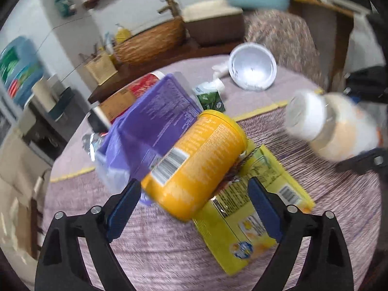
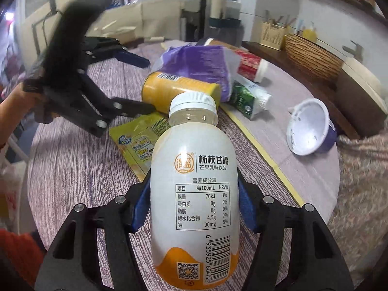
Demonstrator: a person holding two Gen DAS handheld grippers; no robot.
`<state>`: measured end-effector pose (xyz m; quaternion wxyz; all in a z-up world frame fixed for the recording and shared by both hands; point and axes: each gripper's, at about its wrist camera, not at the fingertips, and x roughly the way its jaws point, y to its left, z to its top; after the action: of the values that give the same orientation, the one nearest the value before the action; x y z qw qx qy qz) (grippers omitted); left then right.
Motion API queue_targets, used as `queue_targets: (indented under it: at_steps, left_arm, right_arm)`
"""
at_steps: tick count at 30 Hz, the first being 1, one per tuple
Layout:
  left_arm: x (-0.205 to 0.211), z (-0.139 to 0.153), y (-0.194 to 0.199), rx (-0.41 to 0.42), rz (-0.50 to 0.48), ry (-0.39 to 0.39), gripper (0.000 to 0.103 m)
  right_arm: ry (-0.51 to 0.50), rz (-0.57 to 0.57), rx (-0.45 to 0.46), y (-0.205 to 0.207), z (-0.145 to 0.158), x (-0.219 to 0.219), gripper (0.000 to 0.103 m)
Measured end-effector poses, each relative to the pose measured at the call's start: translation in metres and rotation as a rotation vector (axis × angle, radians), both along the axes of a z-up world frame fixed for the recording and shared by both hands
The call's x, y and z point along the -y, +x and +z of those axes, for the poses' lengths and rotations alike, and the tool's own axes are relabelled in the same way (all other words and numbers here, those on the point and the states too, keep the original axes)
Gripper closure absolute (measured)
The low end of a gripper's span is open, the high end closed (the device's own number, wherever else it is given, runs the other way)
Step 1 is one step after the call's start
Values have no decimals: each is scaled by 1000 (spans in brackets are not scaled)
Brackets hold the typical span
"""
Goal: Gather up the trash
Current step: 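Grasp the yellow chip can with the left tool and lift it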
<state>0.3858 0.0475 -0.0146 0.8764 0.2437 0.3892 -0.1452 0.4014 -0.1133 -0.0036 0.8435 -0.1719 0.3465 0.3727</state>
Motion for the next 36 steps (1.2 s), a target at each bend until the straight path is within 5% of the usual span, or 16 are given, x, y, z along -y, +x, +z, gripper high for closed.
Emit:
queue_targets:
  at_steps: [9,18,26,36]
  left_arm:
    - [30,-22,30,-39,-61,263,26]
    - [36,-24,39,-63,-89,343,28]
    - [22,-3,12,35,-23,203,33]
    - [-27,37,-59,213,189,-173,33]
  right_arm:
    - [141,-80,4,-10,7,32,41]
    - [193,-90,1,-27,2,38,41]
    - [236,-120,21,-42,5,49,41]
    - [326,-191,36,-57,1,64,41]
